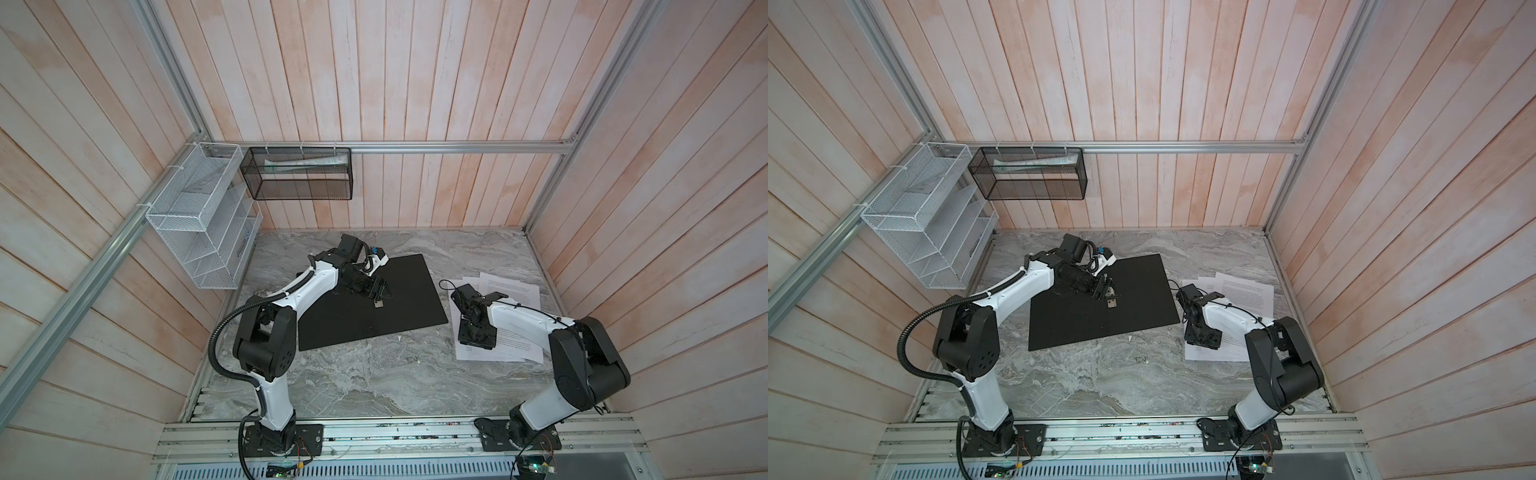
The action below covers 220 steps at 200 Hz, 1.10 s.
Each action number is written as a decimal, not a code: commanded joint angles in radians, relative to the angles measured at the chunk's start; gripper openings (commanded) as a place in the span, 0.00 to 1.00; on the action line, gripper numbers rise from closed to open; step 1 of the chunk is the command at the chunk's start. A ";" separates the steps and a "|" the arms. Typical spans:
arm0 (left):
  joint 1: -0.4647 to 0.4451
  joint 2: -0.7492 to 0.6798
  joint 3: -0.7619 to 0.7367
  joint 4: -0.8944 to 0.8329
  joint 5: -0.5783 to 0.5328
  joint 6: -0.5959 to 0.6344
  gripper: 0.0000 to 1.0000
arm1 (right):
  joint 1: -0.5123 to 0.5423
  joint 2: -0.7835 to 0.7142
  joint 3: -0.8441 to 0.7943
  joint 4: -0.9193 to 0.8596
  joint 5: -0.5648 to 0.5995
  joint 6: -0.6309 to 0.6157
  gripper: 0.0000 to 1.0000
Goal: Put the files into the folder
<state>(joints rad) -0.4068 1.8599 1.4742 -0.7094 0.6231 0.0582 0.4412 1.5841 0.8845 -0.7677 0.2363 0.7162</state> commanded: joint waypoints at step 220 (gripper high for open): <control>-0.001 -0.061 -0.012 0.022 -0.032 -0.011 0.71 | 0.042 0.028 0.006 -0.027 0.117 0.002 0.27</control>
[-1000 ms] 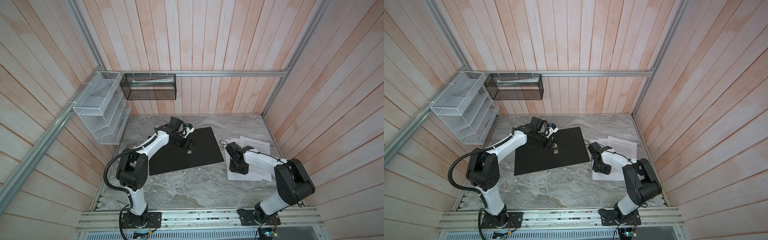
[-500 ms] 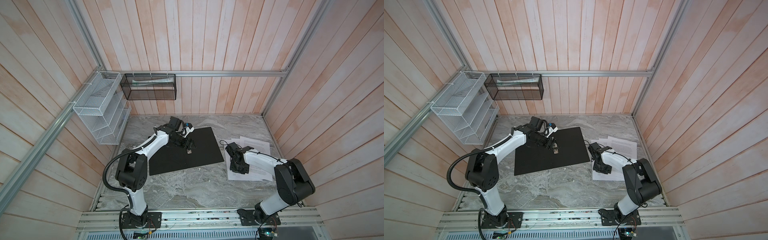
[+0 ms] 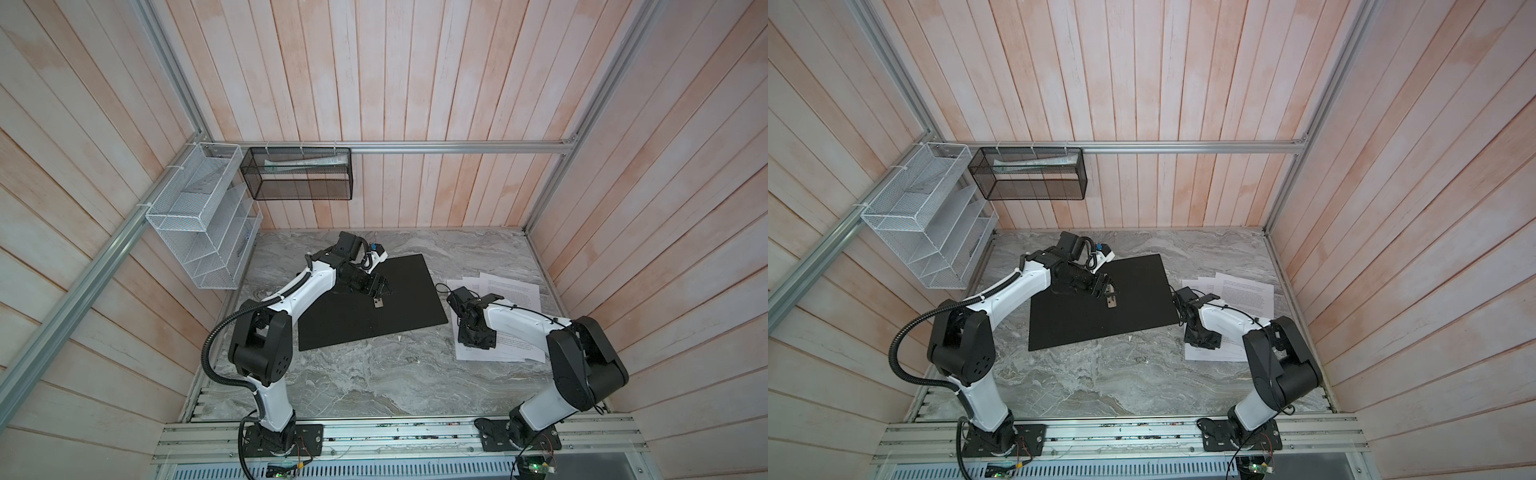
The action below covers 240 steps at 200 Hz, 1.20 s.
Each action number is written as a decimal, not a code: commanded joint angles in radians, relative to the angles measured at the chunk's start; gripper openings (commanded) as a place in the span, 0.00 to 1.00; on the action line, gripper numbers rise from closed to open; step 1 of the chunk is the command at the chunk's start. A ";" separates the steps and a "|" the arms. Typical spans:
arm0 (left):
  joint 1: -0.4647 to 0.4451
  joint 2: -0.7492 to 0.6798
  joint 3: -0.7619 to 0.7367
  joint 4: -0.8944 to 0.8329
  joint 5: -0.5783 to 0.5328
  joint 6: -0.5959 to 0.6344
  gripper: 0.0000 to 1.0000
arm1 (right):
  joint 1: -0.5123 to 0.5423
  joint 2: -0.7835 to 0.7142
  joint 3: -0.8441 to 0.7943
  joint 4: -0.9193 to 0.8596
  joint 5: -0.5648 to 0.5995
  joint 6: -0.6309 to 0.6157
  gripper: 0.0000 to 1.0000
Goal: Put the files into the folder
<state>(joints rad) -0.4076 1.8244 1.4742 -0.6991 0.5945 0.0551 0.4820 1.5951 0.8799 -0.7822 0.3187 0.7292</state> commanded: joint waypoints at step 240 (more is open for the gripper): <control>0.131 -0.084 0.101 -0.044 -0.007 -0.001 0.71 | 0.115 -0.029 0.490 -0.115 0.090 -0.156 0.00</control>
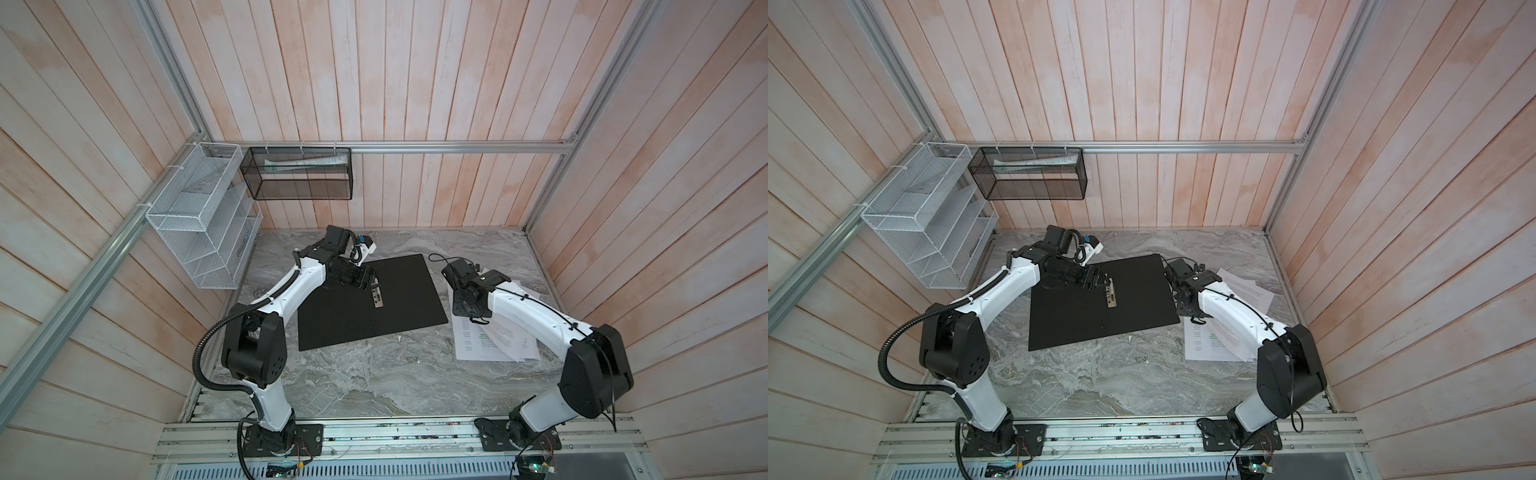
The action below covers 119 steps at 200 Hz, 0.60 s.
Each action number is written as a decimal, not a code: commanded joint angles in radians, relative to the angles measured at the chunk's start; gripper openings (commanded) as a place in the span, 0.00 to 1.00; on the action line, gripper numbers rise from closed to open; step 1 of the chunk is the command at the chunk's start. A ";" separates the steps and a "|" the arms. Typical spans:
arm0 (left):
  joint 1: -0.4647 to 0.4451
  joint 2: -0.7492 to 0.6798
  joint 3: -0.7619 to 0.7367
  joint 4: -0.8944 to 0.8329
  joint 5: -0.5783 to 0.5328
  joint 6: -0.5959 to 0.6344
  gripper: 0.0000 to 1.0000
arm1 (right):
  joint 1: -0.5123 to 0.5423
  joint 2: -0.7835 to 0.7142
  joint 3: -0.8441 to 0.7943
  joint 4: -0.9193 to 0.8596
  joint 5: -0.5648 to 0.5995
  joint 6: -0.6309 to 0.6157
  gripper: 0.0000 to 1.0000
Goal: Put the files into the folder
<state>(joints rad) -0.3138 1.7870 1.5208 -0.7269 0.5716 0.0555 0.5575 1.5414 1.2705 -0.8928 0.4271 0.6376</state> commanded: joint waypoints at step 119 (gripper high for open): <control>-0.013 0.061 0.113 -0.028 0.133 0.083 0.74 | -0.088 0.076 0.002 0.147 -0.127 0.077 0.38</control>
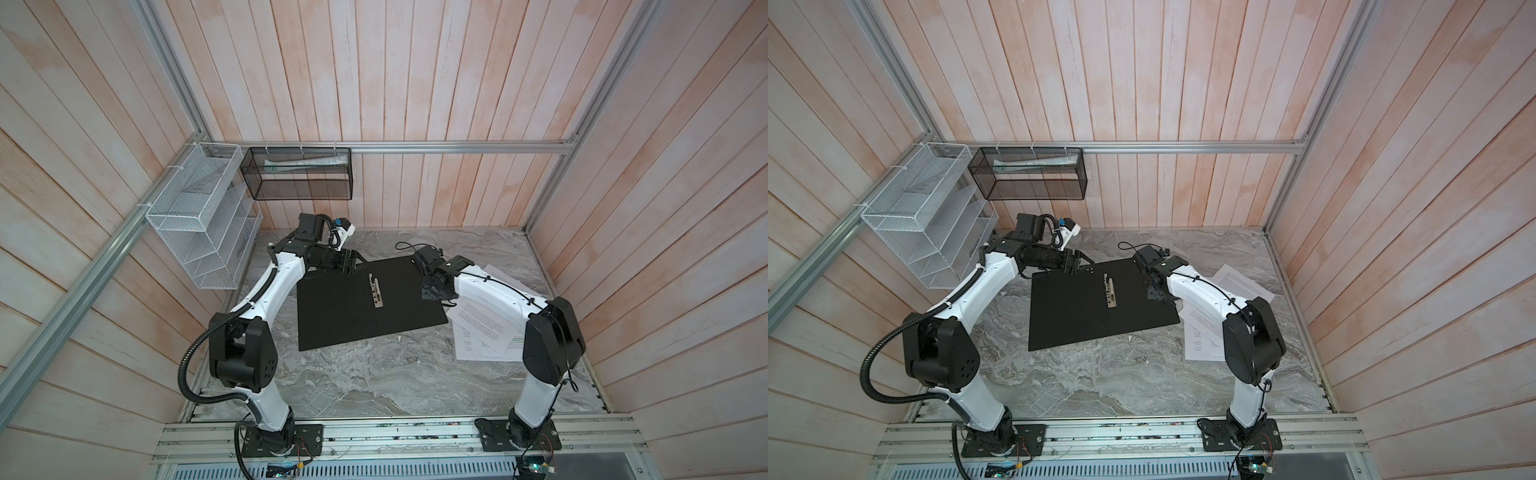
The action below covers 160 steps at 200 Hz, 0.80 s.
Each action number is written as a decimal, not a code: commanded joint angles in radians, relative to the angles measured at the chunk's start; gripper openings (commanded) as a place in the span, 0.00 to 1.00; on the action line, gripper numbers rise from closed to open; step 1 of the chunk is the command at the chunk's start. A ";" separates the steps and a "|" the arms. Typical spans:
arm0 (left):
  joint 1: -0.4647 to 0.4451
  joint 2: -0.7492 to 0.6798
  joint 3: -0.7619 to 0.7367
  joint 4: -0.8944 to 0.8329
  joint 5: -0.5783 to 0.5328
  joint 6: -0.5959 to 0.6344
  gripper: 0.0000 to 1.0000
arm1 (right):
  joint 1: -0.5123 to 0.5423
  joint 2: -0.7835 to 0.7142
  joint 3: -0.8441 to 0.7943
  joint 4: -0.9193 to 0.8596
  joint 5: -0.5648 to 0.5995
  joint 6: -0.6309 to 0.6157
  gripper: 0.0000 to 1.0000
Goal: Put the files into the folder
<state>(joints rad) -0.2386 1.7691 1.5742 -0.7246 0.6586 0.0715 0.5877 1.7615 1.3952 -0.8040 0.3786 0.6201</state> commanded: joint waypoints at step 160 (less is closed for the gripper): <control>-0.407 0.516 0.516 0.000 0.025 -0.053 0.94 | -0.725 -0.524 -0.640 0.143 -0.383 0.122 0.50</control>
<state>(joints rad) -0.6498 2.3283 2.1403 -0.7475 0.6769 0.0101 -0.0986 1.2098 0.7719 -0.6651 0.0402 0.7731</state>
